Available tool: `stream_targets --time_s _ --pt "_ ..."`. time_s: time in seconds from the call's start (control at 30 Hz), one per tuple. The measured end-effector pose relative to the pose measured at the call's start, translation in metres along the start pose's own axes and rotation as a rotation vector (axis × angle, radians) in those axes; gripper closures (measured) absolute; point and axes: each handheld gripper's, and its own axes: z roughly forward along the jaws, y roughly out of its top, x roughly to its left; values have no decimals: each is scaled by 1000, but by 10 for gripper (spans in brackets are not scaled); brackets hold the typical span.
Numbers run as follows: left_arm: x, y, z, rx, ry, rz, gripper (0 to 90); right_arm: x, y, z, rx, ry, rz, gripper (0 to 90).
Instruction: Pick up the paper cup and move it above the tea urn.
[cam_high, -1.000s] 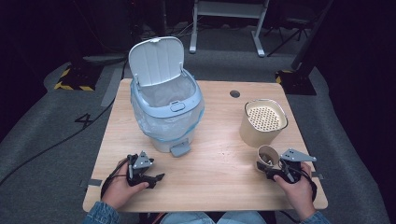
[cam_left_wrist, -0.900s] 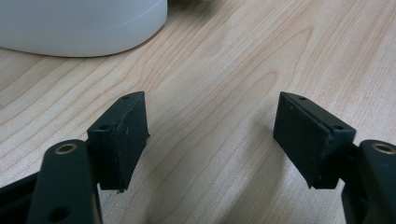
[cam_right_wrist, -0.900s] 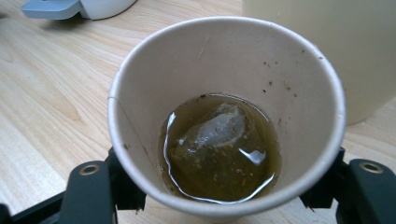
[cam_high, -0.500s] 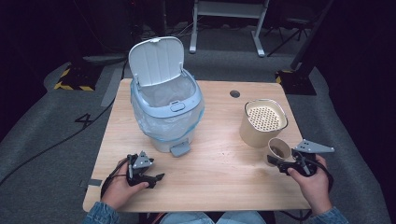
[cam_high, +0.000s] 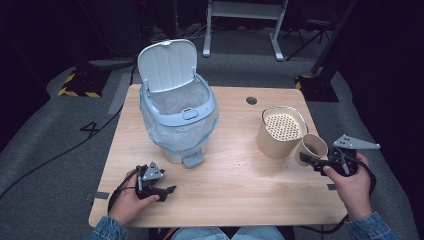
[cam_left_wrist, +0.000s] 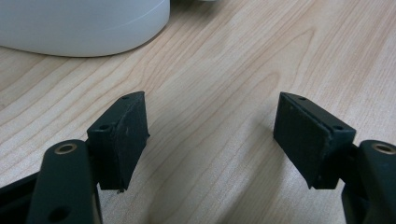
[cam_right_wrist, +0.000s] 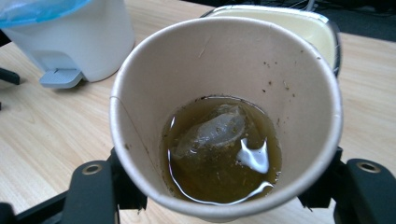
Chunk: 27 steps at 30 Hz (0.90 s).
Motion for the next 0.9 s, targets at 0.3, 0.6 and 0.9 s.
stream_targets --time_s 0.3,0.6,0.9 --pt "0 1 1 0 1 2 258 -9 21 -8 -4 -23 7 344" --pt "0 2 2 2 3 0 253 -19 42 -11 1 -51 6 344" --pt "0 2 2 1 2 -3 252 -32 68 -4 2 -76 4 343"
